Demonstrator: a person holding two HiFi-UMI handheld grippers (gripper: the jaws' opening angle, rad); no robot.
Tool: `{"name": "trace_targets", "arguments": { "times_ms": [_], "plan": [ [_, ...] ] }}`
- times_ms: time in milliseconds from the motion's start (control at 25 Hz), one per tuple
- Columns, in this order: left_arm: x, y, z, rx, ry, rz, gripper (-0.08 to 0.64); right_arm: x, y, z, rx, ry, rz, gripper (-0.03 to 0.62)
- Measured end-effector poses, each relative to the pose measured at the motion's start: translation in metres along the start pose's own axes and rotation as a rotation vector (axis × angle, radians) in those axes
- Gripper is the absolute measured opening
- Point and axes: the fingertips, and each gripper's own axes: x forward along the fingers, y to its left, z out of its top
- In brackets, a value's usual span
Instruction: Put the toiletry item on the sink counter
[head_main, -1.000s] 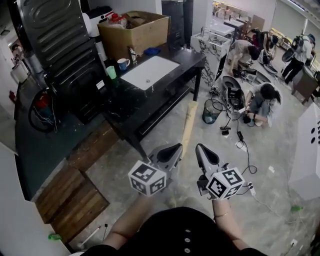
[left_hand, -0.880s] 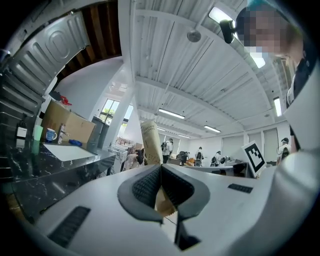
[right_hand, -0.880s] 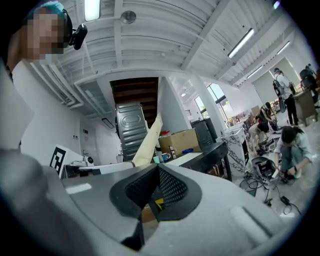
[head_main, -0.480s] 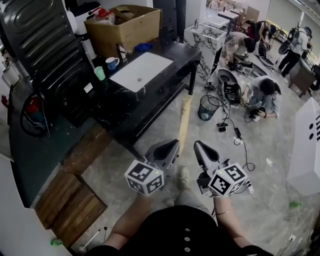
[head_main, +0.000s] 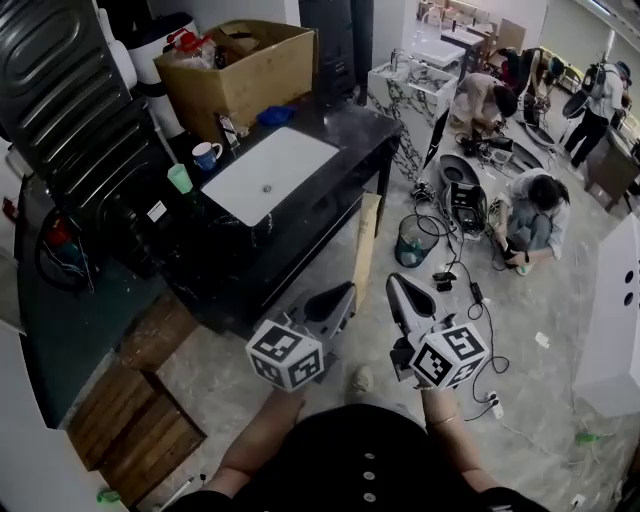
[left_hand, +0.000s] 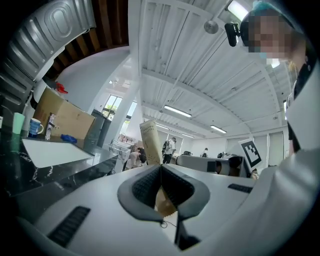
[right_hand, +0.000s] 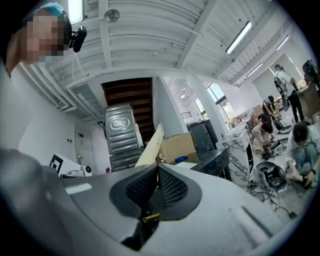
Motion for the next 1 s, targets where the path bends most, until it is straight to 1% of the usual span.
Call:
{"name": "trace_targets", "arguments": {
  "times_ms": [200,360,520,600,760,1000],
  "plan": [
    [0.058,0.023,0.014,0.007,-0.009,0.006,0.012,0.035,-0.050,0.023,-0.008,-0.005,0.008,0.003],
    [0.100,0.040,0.025,0.027,-0.014,0.022,0.012,0.058,-0.086,0.038,-0.013,-0.005,0.039,0.003],
    [0.130,0.051,0.035,0.030,-0.030,0.036,0.012,0.075,-0.111,0.053,-0.028,-0.001,0.069,0.003],
    [0.140,0.057,0.033,0.020,-0.023,0.044,0.012,0.081,-0.121,0.052,-0.023,0.010,0.075,0.003],
    [0.156,0.065,0.019,-0.003,0.015,0.056,0.012,0.085,-0.136,0.038,0.005,0.045,0.080,0.003],
    [0.183,0.083,0.011,-0.018,0.048,0.030,0.012,0.101,-0.165,0.031,0.036,0.059,0.051,0.003]
  ]
}}
